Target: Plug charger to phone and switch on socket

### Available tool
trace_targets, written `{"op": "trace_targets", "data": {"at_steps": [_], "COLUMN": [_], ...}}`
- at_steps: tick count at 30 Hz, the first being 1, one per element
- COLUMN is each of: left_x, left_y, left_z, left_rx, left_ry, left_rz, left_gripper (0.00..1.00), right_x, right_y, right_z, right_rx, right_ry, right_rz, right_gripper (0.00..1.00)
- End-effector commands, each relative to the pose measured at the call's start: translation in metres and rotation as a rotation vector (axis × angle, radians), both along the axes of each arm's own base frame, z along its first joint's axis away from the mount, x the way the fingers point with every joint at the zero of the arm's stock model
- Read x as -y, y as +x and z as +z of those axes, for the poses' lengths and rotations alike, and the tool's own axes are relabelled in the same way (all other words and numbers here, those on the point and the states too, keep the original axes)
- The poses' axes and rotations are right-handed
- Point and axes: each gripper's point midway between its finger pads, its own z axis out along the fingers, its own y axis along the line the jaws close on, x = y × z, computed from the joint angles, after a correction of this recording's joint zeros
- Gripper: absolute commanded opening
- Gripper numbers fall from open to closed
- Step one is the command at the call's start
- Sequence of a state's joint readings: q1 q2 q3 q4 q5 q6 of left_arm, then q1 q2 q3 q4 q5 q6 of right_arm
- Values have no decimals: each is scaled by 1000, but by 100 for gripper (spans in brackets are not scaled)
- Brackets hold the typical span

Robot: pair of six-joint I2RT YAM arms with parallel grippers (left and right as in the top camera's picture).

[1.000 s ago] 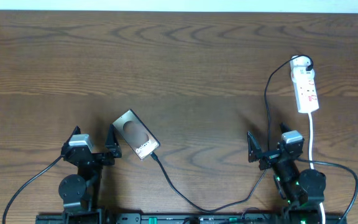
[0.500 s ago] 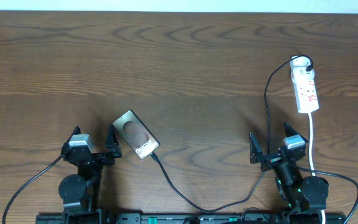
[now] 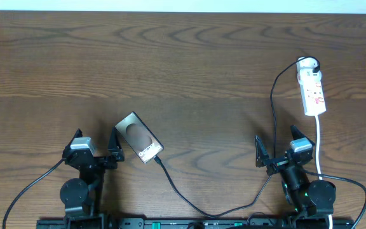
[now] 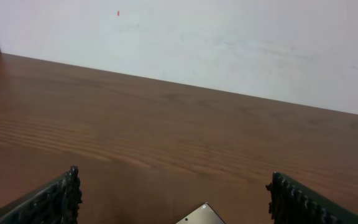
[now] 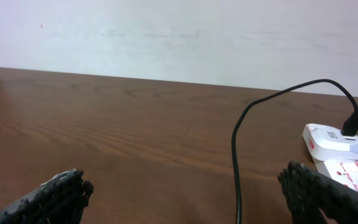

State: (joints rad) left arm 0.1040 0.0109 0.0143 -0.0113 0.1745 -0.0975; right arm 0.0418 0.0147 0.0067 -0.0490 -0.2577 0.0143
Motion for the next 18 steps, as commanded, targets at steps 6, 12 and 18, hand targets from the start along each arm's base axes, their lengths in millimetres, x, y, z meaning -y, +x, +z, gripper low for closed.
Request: {"op": "trace_targets", "data": {"at_steps": [6, 12, 18], "left_x": [2, 2, 2], "left_y": [-1, -1, -1], "left_z": [-14, -14, -14], "left_rx": [-48, -48, -48], "left_ry": [-4, -4, -4], "left_rz": [-11, -11, -11], "left_gripper": [93, 93, 93], "right_x": [0, 0, 0], "right_y": [0, 0, 0], "right_z": [0, 0, 0], "right_rx": [5, 5, 6], "right_ry": [-12, -12, -12], "right_rz": [-2, -2, -3], "right_gripper": [99, 99, 99]}}
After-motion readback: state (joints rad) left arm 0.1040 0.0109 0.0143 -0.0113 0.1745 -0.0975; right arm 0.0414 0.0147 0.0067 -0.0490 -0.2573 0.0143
